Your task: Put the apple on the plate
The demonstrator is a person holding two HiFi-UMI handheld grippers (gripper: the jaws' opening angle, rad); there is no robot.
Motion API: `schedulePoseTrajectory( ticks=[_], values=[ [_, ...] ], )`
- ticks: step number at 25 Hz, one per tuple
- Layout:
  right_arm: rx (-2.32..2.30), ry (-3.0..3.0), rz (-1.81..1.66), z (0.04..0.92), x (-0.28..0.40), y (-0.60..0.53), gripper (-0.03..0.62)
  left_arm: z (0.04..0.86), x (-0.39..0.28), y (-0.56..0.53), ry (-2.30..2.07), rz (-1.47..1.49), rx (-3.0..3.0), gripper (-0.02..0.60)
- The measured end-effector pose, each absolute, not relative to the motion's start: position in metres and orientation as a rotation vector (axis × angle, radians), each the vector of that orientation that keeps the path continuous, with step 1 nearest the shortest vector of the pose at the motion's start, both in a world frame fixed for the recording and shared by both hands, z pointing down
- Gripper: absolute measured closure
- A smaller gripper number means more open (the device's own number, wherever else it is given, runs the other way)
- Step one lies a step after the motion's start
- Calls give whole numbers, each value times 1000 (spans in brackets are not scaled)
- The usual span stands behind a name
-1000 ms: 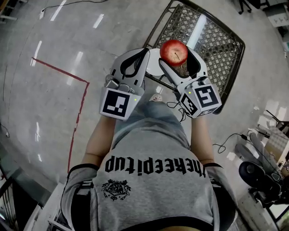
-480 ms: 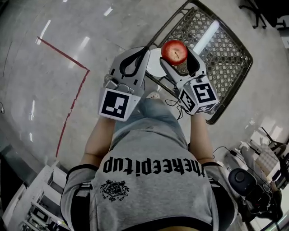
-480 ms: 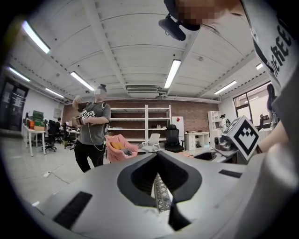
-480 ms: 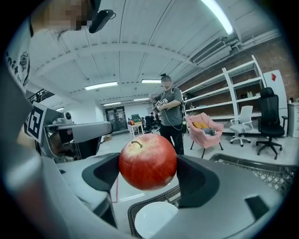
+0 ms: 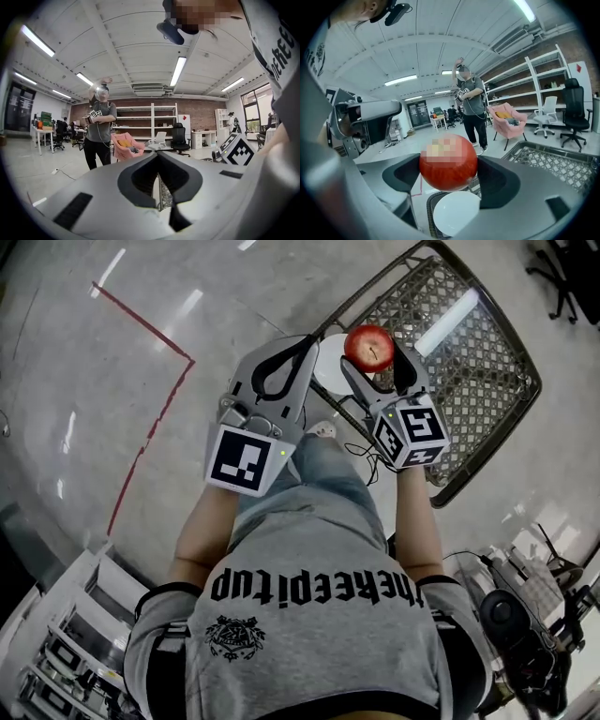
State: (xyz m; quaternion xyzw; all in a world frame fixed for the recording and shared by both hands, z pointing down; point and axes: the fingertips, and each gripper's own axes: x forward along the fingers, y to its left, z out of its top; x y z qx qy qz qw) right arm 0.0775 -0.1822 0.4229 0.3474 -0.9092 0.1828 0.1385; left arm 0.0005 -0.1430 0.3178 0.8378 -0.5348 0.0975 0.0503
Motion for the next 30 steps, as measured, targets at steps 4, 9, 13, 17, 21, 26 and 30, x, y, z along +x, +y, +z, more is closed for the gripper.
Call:
schedulePoseTrajectory(
  ticks=[4,9,13,17,21,26,30],
  values=[
    [986,-2596,554,452,75,-185,191,329,-2,-143,-1633,306,2531,553],
    [959,-2566,584,474,77,-181,191,333,0,-134,-1647,328,2512,552],
    [934,-2535,604,497,71,-178,191,338,-5,-127,-1658,338,2499,553],
    [909,-2511,632,524,67,-172,191,349,-9,-119,-1675,359,2474,553],
    [887,-2489,644,542,65,-168,191,354,-11,-114,-1691,364,2470,552],
    [878,-2466,643,555,62,-161,191,357,-13,-106,-1700,351,2473,552],
    [872,-2439,645,569,60,-156,191,365,-18,-100,-1691,353,2455,552]
  ],
)
